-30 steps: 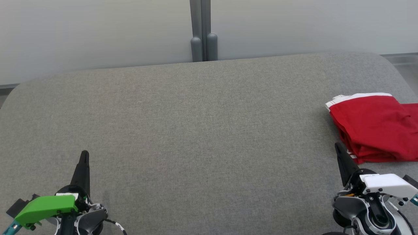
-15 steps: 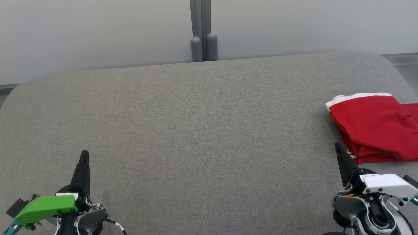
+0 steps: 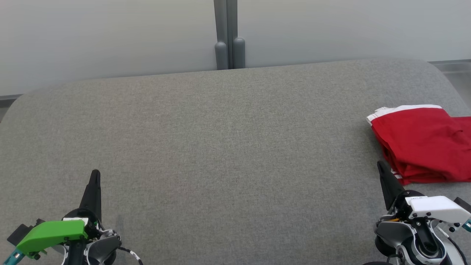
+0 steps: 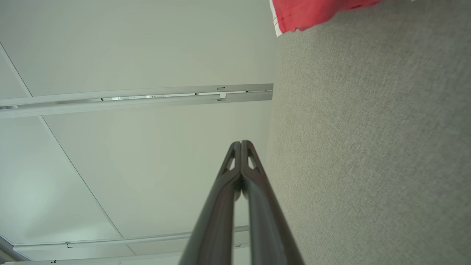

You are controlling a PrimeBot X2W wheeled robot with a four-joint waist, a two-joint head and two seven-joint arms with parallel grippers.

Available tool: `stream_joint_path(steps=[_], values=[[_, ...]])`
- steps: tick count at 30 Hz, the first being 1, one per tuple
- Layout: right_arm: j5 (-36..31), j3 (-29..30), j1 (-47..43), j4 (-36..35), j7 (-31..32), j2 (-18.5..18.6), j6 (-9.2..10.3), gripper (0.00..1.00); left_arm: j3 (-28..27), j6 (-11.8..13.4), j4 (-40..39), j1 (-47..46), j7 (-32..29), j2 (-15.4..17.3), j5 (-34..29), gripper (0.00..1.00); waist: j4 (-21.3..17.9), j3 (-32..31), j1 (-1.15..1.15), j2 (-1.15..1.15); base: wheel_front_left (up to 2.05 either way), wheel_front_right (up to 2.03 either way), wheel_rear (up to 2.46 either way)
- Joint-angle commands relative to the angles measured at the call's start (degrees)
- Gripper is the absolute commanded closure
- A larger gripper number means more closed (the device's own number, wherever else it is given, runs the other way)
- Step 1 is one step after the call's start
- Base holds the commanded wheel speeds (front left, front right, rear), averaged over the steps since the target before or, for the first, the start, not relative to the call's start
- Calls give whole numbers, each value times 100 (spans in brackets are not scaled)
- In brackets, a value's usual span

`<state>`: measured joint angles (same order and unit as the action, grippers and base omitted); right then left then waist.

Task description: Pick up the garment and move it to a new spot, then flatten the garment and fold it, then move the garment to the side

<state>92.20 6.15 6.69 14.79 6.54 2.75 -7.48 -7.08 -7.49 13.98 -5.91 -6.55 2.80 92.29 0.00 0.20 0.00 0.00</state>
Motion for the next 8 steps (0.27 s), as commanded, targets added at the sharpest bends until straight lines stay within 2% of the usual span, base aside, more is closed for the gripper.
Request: stream_joint_path(steps=[1,8], values=[[37,-6,50,-21,14,25,-2,100,-11,0,-5,-65,-30,12,4,100,0,0,0,0,0,0,0],[37,-6,49,-21,13,25,-2,100,-11,0,-4,-66,-30,12,4,100,0,0,0,0,0,0,0]])
